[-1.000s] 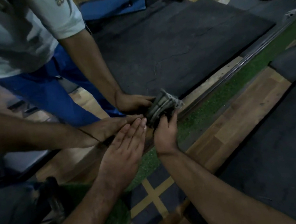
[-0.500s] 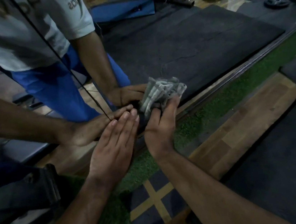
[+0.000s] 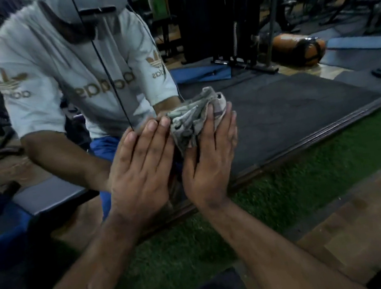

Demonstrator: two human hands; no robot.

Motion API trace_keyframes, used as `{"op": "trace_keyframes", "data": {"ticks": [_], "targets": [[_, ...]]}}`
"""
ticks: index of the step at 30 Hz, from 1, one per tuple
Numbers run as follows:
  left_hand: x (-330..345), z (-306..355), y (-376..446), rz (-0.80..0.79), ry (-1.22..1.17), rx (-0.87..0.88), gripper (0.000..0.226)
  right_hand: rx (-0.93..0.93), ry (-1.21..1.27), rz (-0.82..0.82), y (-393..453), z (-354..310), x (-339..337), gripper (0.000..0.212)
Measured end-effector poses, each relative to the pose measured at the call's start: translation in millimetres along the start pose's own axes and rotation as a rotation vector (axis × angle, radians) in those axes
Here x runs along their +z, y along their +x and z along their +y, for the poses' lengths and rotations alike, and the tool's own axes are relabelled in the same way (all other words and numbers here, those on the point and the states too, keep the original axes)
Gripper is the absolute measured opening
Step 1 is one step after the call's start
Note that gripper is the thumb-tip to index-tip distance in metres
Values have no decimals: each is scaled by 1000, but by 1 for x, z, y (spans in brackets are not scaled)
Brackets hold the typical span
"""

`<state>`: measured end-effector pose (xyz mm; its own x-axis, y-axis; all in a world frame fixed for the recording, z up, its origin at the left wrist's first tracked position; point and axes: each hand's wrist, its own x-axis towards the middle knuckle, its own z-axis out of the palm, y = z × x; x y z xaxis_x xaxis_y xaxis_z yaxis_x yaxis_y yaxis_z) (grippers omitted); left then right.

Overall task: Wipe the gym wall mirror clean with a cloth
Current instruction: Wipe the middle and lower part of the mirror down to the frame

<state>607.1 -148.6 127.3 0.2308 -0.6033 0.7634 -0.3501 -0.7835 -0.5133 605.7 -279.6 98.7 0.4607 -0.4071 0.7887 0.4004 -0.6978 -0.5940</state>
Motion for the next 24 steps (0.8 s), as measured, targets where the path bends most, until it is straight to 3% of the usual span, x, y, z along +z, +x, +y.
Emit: {"op": "trace_keyframes", "data": {"ticks": [5,9,16,21,24], "targets": [[10,4,0,115,78,-71,64,-146,10,40,1,12,3,66],[15,5,0,127,125,-156,65,-265,-10,48,6,23,5,68],[11,3,1,146,71,-155,62,-549,-130,99,32,44,4,68],[1,-6,-26,170,160,-456,68,-563,-127,123,40,31,10,67],[1,-11,-31,150,143,-441,64,-783,-141,11,34,31,12,68]]}}
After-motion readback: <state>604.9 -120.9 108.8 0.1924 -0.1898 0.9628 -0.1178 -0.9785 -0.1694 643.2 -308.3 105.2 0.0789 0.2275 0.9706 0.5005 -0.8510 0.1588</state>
